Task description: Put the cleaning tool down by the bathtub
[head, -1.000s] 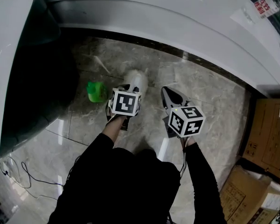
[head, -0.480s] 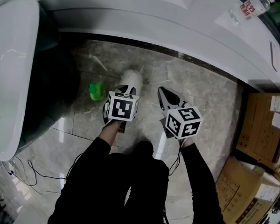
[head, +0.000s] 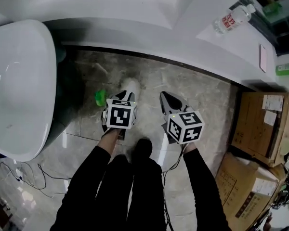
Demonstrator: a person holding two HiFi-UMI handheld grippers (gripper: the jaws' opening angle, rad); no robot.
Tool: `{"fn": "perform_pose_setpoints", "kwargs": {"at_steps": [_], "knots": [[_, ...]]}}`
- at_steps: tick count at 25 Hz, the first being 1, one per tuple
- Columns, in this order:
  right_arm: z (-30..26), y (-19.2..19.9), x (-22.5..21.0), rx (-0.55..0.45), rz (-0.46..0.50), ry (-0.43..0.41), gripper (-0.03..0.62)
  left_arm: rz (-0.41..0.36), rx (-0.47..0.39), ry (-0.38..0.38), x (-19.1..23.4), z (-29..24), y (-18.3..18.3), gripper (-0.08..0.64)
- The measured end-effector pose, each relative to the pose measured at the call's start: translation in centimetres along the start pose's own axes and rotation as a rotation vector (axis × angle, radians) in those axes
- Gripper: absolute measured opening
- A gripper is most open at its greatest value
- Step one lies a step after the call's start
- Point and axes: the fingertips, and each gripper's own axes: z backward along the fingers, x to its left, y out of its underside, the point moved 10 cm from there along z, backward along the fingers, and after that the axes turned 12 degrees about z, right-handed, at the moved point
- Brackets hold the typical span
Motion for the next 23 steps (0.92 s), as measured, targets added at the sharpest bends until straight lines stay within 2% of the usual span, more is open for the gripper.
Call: {"fn": "perform_pose_setpoints", "kwargs": {"at_steps": [11, 23], "knots": [[6.8, -7.3, 1.2, 0.026, -0.014, -0.003, -0.001, -0.007, 0.029, 0.003, -4.1, 7.0, -4.6, 0.101], [10.5, -11.1, 1.5, 0.024, -0.063, -0.01, -0.002, -0.007, 0.078, -0.006, -6.3, 10.6, -5.9, 0.117]]}}
